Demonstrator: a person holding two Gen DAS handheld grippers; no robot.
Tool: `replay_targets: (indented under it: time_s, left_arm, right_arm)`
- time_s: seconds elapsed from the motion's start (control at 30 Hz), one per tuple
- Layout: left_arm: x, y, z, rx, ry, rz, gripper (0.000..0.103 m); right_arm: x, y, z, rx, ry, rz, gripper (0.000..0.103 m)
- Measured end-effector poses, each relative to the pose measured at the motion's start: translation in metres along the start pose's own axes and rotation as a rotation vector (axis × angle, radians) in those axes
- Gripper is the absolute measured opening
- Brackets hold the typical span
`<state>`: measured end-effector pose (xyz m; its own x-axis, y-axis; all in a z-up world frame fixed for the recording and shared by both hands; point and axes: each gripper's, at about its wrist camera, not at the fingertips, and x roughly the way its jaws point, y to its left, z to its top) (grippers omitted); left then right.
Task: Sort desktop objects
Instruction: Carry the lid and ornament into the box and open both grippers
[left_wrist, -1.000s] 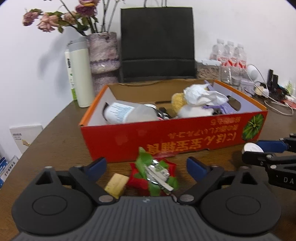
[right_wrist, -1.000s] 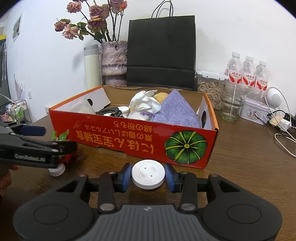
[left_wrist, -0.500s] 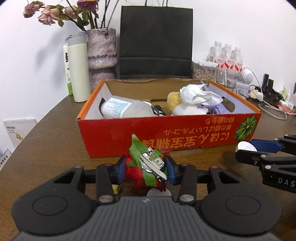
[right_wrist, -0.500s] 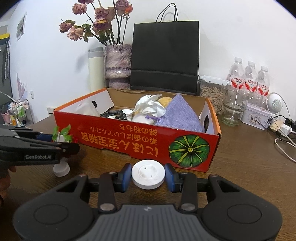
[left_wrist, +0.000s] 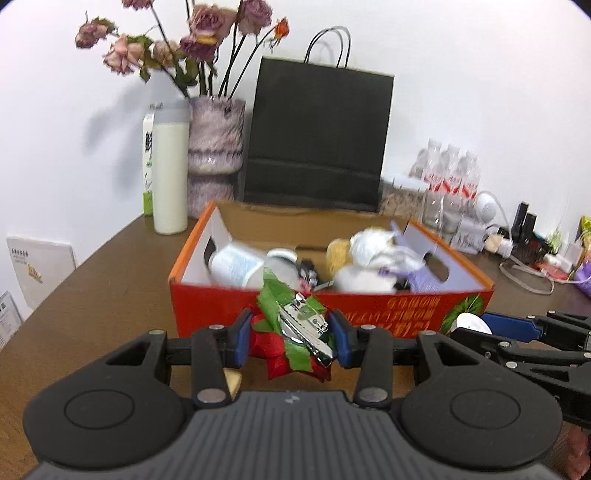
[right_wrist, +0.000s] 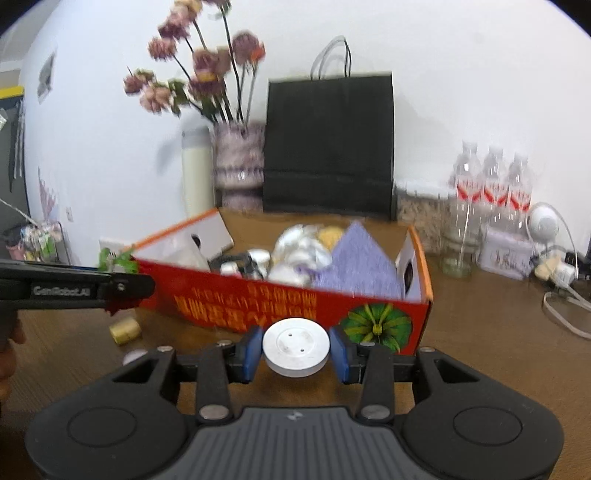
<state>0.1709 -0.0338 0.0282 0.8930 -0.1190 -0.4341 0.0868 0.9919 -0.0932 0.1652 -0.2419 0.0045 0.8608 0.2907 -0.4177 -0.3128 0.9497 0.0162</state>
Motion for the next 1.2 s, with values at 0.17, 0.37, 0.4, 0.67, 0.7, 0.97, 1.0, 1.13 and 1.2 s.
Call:
replay_targets:
  time_s: [0.17, 0.37, 0.4, 0.67, 0.7, 0.97, 1.0, 1.13, 1.2]
  left_arm:
    - [0.003, -0.007, 0.021, 0.022, -0.039, -0.017, 0.044]
    - [0.019, -0.016, 0.043, 0.040, -0.094, -0.028, 0.044]
    - [0.023, -0.017, 0.046, 0.034, -0.101, -0.033, 0.044]
    - [0.059, -0.016, 0.059, 0.001, -0.115, -0.043, 0.044]
    - [0.064, -0.015, 0.060, 0.002, -0.114, -0.039, 0.044]
    - [0.106, -0.010, 0.066, 0.031, -0.098, -0.009, 0.044]
    - [0.110, -0.010, 0.067, 0.035, -0.098, -0.006, 0.044]
    - [0.122, -0.009, 0.071, 0.053, -0.107, 0.002, 0.044]
    - [0.127, -0.008, 0.073, 0.056, -0.108, 0.006, 0.044]
  right_arm:
    - [-0.007, 0.003, 0.016, 0.012, -0.060, 0.006, 0.038]
    - [0.014, 0.007, 0.033, 0.030, -0.077, 0.017, 0.038]
    - [0.019, 0.007, 0.038, 0.041, -0.082, 0.021, 0.038]
    - [0.067, 0.003, 0.061, 0.088, -0.101, 0.036, 0.038]
    - [0.075, 0.003, 0.062, 0.091, -0.093, 0.038, 0.038]
    - [0.118, -0.003, 0.059, 0.046, -0.045, 0.029, 0.038]
    - [0.121, -0.004, 0.059, 0.039, -0.043, 0.028, 0.038]
    - [0.129, -0.007, 0.060, 0.015, -0.049, 0.019, 0.038]
    - [0.132, -0.008, 0.062, 0.005, -0.056, 0.016, 0.038]
